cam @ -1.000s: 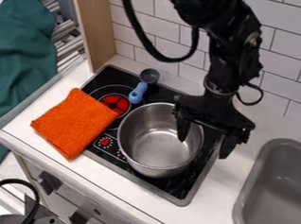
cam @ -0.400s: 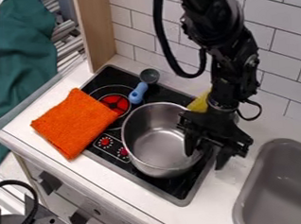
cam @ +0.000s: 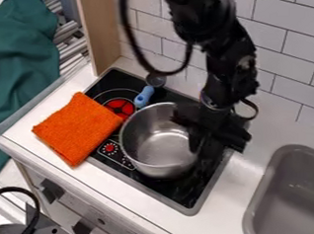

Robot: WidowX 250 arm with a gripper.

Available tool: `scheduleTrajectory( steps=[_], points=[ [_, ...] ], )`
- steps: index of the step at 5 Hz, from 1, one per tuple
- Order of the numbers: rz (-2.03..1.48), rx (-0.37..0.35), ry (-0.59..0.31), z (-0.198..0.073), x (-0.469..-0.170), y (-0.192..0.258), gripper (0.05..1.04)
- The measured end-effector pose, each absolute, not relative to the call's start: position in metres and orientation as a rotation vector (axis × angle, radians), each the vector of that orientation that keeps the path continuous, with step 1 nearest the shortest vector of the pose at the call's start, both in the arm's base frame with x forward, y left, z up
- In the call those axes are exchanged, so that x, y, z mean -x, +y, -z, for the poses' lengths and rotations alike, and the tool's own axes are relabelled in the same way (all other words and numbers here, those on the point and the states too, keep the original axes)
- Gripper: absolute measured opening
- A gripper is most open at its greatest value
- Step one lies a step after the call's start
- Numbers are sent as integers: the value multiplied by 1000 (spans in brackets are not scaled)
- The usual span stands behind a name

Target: Put the silver pot on top of the orange cloth

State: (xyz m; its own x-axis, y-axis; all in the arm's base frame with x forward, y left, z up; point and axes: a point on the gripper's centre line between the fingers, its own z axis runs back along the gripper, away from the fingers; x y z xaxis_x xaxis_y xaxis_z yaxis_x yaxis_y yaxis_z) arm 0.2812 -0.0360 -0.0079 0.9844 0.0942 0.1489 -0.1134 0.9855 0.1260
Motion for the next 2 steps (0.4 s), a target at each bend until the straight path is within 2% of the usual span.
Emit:
scheduleTrajectory(
  steps=[1,2],
  points=[
    [-102,-183,-244,-6,-270,-15,64],
    [-88,-176,-293,-16,-267,-6,55]
  ],
)
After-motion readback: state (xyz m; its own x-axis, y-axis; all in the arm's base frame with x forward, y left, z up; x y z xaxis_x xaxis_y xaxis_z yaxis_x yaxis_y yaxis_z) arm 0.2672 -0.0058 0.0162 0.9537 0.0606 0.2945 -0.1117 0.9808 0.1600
